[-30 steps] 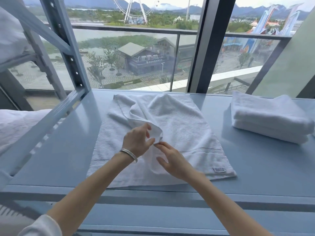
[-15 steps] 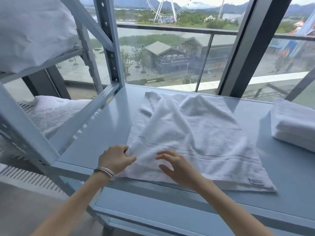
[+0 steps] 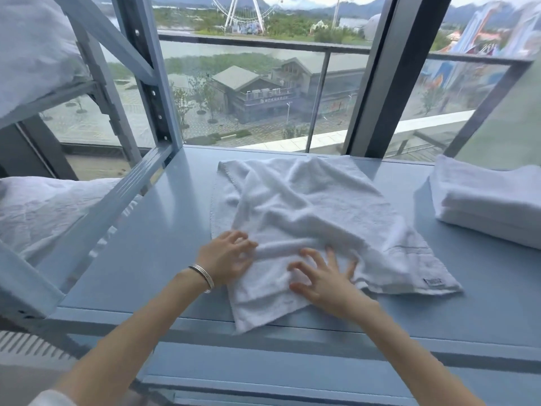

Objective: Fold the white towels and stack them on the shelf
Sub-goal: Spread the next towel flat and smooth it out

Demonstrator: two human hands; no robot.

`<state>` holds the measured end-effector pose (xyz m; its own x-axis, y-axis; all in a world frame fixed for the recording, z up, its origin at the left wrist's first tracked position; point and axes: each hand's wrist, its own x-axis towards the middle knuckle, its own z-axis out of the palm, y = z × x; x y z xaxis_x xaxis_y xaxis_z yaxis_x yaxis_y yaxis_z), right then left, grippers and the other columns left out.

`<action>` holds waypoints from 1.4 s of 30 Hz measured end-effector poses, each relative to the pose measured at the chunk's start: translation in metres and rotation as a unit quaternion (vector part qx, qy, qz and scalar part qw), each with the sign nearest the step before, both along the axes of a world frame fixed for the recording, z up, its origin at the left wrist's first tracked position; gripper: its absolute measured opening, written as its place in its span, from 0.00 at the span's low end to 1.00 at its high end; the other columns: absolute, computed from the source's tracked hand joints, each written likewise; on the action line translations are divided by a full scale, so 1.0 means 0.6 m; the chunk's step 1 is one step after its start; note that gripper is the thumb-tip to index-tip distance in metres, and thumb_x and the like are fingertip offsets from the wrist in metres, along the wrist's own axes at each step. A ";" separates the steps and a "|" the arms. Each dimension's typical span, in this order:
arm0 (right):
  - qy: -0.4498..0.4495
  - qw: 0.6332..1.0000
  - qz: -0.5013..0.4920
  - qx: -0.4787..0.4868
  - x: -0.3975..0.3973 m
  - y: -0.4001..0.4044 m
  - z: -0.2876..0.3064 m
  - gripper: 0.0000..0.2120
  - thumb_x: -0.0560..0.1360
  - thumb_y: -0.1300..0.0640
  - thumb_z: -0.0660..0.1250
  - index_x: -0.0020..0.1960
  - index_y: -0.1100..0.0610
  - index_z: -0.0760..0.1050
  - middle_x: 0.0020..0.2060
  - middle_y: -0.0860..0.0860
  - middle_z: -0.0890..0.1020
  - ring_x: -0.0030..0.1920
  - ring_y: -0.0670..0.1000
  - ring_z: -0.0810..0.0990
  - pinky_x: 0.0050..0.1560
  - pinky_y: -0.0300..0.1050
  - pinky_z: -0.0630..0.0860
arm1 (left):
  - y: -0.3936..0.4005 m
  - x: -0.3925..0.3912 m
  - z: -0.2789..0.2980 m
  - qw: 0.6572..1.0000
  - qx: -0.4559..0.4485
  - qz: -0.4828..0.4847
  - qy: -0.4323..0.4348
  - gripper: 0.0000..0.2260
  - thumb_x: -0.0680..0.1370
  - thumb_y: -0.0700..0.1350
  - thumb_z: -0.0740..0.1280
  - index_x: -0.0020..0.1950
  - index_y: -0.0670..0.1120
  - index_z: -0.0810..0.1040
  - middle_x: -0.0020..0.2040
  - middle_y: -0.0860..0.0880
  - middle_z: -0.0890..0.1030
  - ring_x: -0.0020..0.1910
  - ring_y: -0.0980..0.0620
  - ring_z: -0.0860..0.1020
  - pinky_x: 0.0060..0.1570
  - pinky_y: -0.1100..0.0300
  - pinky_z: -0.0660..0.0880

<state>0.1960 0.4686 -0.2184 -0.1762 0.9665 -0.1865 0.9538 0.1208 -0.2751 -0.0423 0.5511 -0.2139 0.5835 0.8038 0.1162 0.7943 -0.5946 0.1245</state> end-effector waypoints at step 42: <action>0.057 0.977 0.007 0.204 0.238 0.025 0.053 0.01 0.72 0.54 0.71 0.43 0.50 0.79 0.48 0.42 0.79 0.38 0.45 0.80 0.39 0.46 0.77 | -0.032 0.284 0.039 0.980 0.165 0.001 -0.111 0.05 0.67 0.45 0.63 0.31 0.49 0.74 0.27 0.51 0.74 0.26 0.50 0.76 0.31 0.61 0.69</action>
<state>0.3389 0.4835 -0.1863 -0.1876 0.9535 0.2359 0.9168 0.2562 -0.3062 0.1280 0.5319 -0.1906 0.5129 0.7019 0.4942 0.7709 -0.6299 0.0946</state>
